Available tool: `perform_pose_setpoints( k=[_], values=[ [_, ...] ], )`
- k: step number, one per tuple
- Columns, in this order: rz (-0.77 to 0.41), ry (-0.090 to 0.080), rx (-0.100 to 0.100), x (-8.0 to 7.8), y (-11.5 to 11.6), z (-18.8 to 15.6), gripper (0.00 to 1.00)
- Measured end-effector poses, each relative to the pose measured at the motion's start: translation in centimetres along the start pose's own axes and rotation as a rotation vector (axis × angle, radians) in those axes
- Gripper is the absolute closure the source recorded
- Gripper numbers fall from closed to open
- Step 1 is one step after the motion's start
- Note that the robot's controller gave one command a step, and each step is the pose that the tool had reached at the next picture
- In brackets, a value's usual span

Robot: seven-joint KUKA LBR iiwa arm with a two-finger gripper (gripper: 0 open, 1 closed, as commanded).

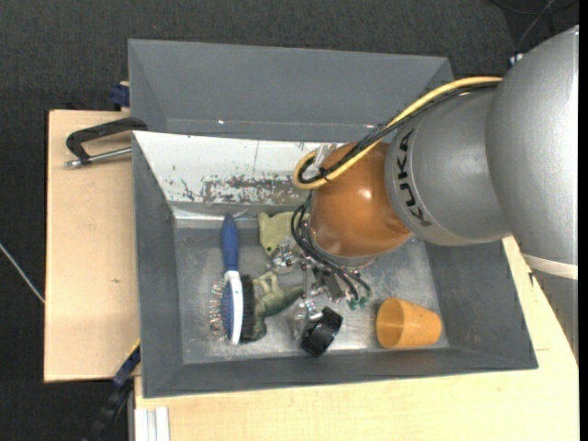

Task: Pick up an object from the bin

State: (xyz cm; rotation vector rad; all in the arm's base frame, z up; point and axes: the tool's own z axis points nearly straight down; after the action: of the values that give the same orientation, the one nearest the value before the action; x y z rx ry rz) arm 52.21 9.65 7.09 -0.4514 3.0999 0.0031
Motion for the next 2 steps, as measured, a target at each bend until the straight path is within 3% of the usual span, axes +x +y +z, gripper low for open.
perform_pose_setpoints(
  k=[1,2],
  values=[
    [0.001,-0.008,0.0,-0.2,0.0,-0.4,1.0],
    [-0.235,-0.001,0.0,-3.9,0.5,-4.5,1.0]
  ],
)
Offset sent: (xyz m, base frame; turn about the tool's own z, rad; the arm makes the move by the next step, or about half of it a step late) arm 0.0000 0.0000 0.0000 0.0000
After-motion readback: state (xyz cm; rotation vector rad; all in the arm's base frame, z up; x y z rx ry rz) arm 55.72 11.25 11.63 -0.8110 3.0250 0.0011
